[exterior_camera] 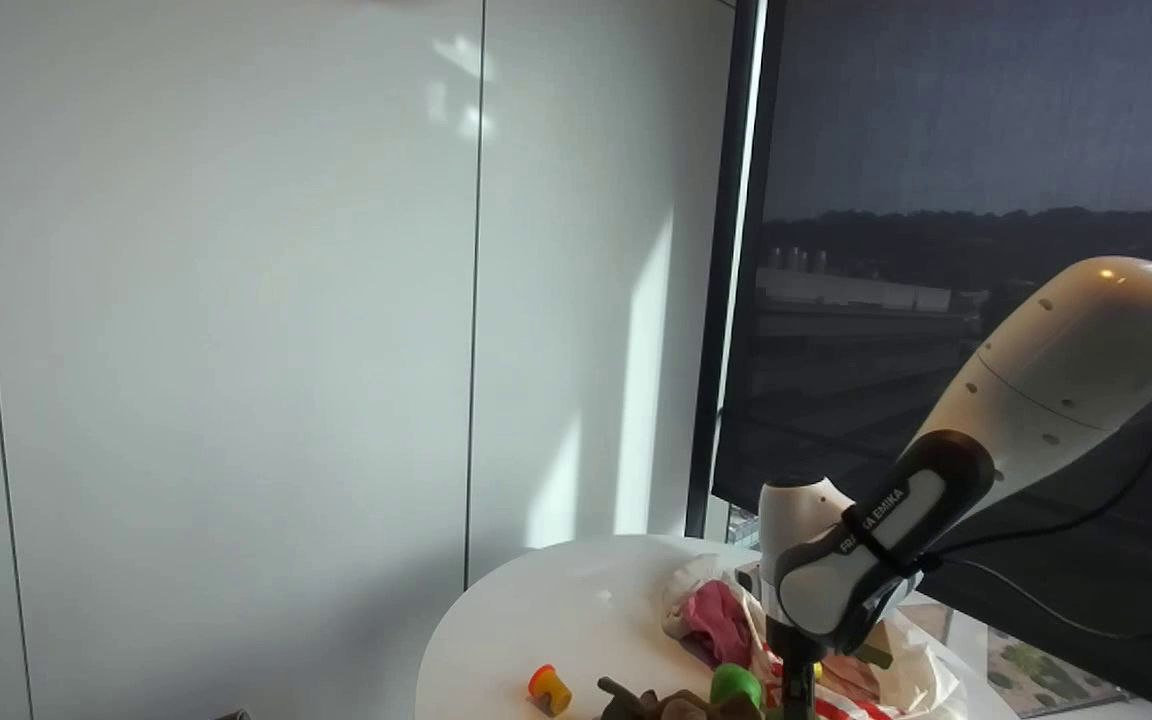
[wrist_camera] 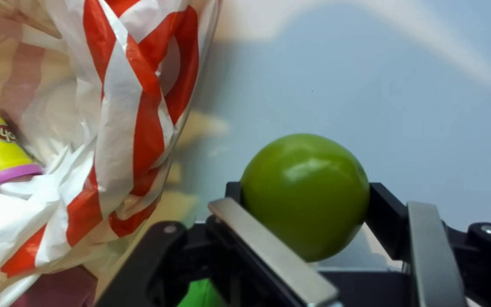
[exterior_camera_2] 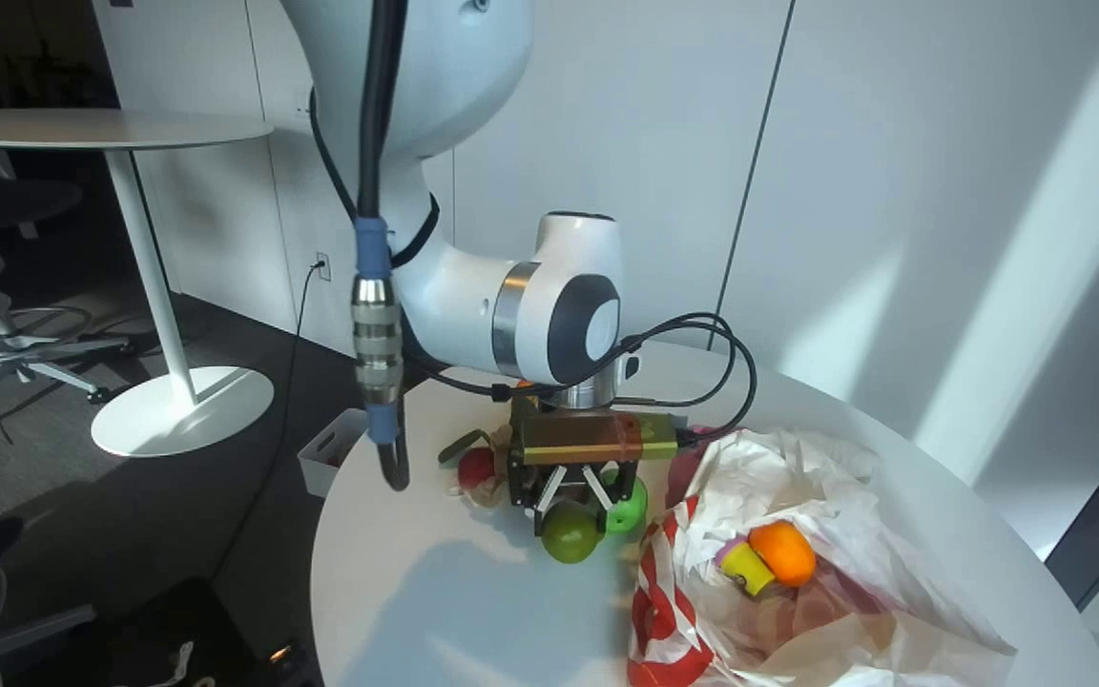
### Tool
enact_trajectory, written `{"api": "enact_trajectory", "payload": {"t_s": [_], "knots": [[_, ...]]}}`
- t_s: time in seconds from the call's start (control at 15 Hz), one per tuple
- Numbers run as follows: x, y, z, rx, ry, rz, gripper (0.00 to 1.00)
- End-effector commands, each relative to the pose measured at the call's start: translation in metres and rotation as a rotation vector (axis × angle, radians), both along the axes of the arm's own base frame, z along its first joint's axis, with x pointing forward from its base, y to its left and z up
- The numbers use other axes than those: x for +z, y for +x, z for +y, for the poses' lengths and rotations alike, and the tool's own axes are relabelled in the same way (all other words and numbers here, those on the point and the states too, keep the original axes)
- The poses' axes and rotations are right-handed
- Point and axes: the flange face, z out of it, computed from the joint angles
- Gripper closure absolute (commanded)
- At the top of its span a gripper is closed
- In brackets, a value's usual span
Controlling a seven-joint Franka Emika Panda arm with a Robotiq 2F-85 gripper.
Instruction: Remove all the objects in the plastic bag and place them on the table
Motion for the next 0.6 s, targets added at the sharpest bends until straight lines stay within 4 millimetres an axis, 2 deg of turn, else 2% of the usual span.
{"api": "enact_trajectory", "payload": {"t_s": [0.0,0.2,0.27,0.33,0.4,0.53], "knots": [[-0.023,0.019,0.000,0.049,-0.012,-0.082,0.52],[-0.036,0.023,-0.004,0.058,0.001,-0.100,0.52],[-0.039,0.024,-0.006,0.051,0.011,-0.100,0.37],[-0.039,0.024,-0.007,0.041,0.019,-0.098,0.07],[-0.035,0.020,-0.005,0.051,0.035,-0.095,0.07],[-0.022,0.014,0.000,0.043,0.058,-0.095,0.01]]}}
